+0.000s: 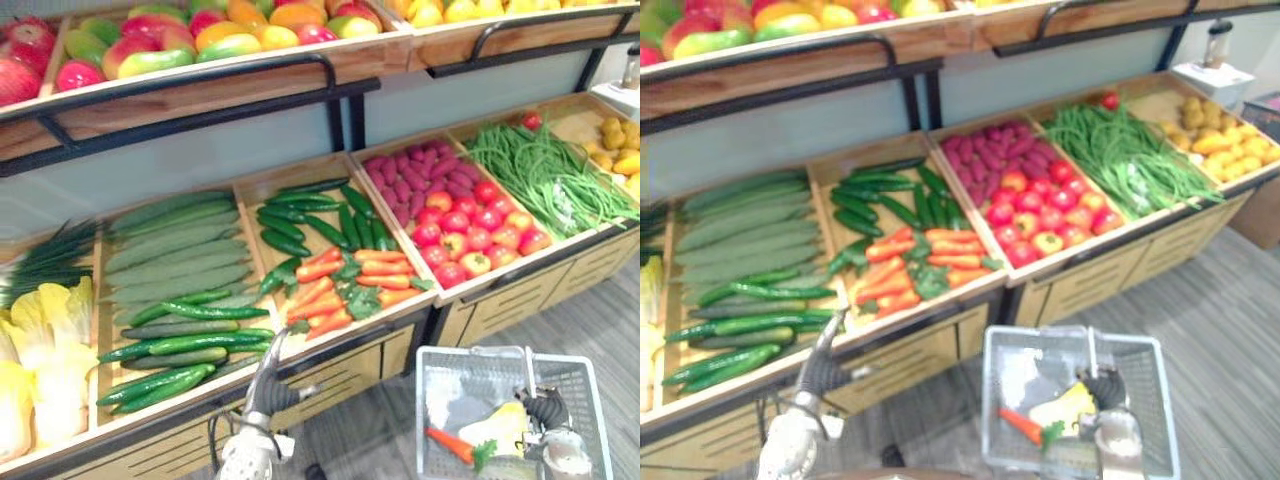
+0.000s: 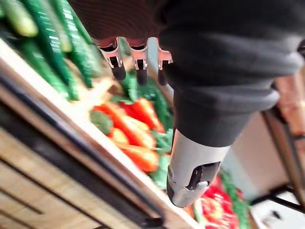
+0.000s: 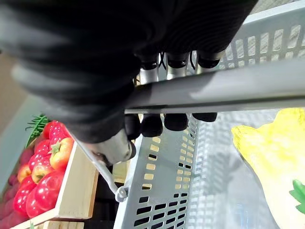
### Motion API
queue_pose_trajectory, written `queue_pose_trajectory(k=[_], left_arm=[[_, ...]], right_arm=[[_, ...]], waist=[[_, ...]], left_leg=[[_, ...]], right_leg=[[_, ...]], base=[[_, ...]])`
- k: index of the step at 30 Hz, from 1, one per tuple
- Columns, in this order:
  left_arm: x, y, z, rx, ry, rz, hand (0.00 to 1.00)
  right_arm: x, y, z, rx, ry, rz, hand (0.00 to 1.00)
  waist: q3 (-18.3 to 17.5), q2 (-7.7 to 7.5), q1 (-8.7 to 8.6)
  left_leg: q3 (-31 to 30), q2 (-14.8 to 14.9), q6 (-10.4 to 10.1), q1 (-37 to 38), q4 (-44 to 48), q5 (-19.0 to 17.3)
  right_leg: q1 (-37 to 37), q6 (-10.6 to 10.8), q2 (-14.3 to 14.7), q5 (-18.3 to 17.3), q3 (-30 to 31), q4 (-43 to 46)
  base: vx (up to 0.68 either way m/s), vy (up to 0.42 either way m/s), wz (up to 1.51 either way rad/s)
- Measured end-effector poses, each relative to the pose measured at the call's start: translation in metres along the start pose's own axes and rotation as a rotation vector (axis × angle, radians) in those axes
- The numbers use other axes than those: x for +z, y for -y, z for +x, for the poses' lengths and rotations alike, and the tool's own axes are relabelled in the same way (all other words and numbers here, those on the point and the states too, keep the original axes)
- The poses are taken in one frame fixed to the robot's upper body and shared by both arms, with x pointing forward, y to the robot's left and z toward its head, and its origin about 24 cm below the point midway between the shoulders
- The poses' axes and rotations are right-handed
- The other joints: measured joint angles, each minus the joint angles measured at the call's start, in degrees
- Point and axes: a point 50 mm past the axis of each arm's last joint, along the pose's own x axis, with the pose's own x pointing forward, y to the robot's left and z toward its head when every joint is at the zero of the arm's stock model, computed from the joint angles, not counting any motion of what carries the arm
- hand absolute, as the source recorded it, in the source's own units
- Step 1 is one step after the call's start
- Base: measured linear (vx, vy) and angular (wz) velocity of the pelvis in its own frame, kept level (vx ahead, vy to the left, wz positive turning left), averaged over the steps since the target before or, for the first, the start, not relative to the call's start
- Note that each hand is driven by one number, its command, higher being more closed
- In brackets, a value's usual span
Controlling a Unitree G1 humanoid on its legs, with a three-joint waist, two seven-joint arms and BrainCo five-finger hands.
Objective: Pick vegetable in the basket
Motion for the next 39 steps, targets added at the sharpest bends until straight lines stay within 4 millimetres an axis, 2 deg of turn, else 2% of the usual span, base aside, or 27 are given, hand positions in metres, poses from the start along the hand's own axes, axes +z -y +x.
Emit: queue_pose_trajectory(k=[2, 5, 6, 8, 11, 12, 15, 18, 20, 28, 32, 34, 37, 39], left_arm=[[-0.024, 0.001, -0.006, 0.01, -0.107, 0.008, 0.0], [-0.064, -0.007, -0.021, 0.069, -0.289, 0.022, 0.0], [-0.065, -0.008, -0.022, 0.073, -0.297, 0.022, 0.0], [-0.094, -0.018, -0.039, 0.141, -0.449, 0.034, 0.0], [-0.122, -0.025, -0.06, 0.189, -0.619, 0.022, 0.0], [-0.136, -0.025, -0.073, 0.21, -0.724, 0.008, 0.0], [-0.154, -0.014, -0.095, 0.197, -0.898, -0.034, 0.0], [-0.165, -0.001, -0.107, 0.152, -1.025, -0.085, 0.0], [-0.166, 0.005, -0.107, 0.134, -1.065, -0.103, 0.0], [-0.156, 0.021, -0.082, 0.055, -1.016, -0.151, 0.0], [-0.153, 0.023, -0.075, 0.052, -0.995, -0.167, 0.0], [-0.152, 0.021, -0.069, 0.069, -0.983, -0.184, 0.0], [-0.15, 0.019, -0.06, 0.06, -0.962, -0.166, 0.0], [-0.147, 0.016, -0.05, 0.046, -0.94, -0.133, 0.0]], right_arm=[[-0.006, -0.004, -0.002, 0.008, -0.028, 0.008, 1.0], [-0.013, -0.009, -0.006, 0.012, -0.045, 0.02, 1.0], [-0.013, -0.009, -0.006, 0.012, -0.046, 0.02, 1.0], [-0.017, -0.013, -0.009, 0.013, -0.059, 0.032, 1.0], [-0.021, -0.016, -0.011, 0.002, -0.071, 0.053, 1.0], [-0.023, -0.016, -0.011, -0.005, -0.083, 0.062, 1.0], [-0.029, -0.013, -0.011, -0.025, -0.111, 0.067, 1.0], [-0.028, -0.017, -0.006, -0.026, -0.129, 0.077, 1.0], [-0.028, -0.019, -0.005, -0.02, -0.135, 0.077, 1.0], [-0.032, -0.022, -0.004, -0.009, -0.174, 0.072, 1.0], [-0.032, -0.024, 0.0, -0.01, -0.191, 0.083, 1.0], [-0.031, -0.024, 0.001, -0.016, -0.19, 0.089, 1.0], [-0.03, -0.013, 0.002, -0.066, -0.185, 0.118, 1.0], [-0.026, -0.012, 0.001, -0.072, -0.167, 0.124, 1.0]], waist=[[0.0, 0.06, 0.03], [0.0, -0.1, 1.46], [0.0, -0.11, 1.48], [-0.1, -0.65, 1.53], [-0.1, -1.41, 1.91], [0.0, -1.68, 2.23], [-0.1, -1.98, 2.84], [0.0, -2.03, 2.86], [0.0, -2.08, 2.9], [0.3, -2.39, 2.8], [1.1, -3.39, 2.82], [2.7, -4.39, 2.99], [4.5, -4.74, 2.6], [4.6, -4.69, 2.23]], left_leg=[[-0.9, -0.1, 0.1, 0.3, 0.0, -0.1], [-1.2, -0.2, 0.1, 0.4, 0.0, -0.1], [-1.2, -0.3, 0.1, 0.4, 0.0, -0.1], [-2.4, -0.5, 0.2, 0.4, 0.0, -0.2], [-2.6, -0.7, 0.3, 0.7, 0.0, -0.3], [-2.6, -0.8, 0.3, 0.7, 0.0, -0.4], [-2.6, -1.1, 0.1, 0.9, 0.0, -0.5], [-2.4, -1.1, -0.1, 1.3, 0.0, -0.8], [-2.2, -1.1, -0.2, 1.8, 0.0, -1.1], [-1.2, -1.1, -0.6, 2.8, 0.0, -1.8], [-0.3, -1.4, -0.2, 3.1, 0.5, -2.7], [0.3, -1.7, -0.1, 2.8, 3.1, -4.3], [1.5, -2.0, 0.7, 2.5, 6.9, -7.9], [3.5, -1.6, 1.2, 0.8, 7.1, -8.7]], right_leg=[[0.9, 0.3, 0.0, -0.4, -1.0, 0.0], [1.3, 0.4, -0.1, -1.0, -1.7, 0.0], [1.3, 0.4, -0.1, -1.0, -1.7, 0.0], [2.4, 0.6, -0.2, -1.4, -2.9, 0.0], [3.1, 0.6, -0.3, -1.9, -3.5, 0.0], [3.1, 0.6, -0.3, -1.9, -3.6, 0.0], [3.3, 0.4, -0.6, -2.1, -3.6, 0.1], [3.5, 0.3, -0.7, -2.3, -3.3, 0.1], [3.8, 0.2, -0.7, -2.4, -3.0, 0.1], [4.0, 0.3, -0.8, -3.1, -2.3, 0.3], [2.9, 0.6, -1.9, -4.0, -1.4, 2.4], [3.0, 0.9, -3.1, -3.9, -1.0, 3.5], [1.7, 0.9, -5.3, -3.8, 0.5, 7.3], [-2.6, -0.5, -5.5, -2.1, 2.7, 10.3]], base=[[0.04, -0.033, 0.25], [0.05, -0.028, 0.12], [0.06, -0.022, 0.11], [0.07, -0.027, 0.26], [0.09, -0.022, 0.12], [0.08, -0.013, 0.0], [0.08, -0.006, 0.01], [0.06, -0.004, -0.03], [0.04, -0.007, -0.07], [0.03, -0.008, -0.06], [0.06, 0.01, -0.08], [0.05, 0.024, -0.11], [0.02, 0.041, -0.19], [-0.04, 0.085, -0.5]])
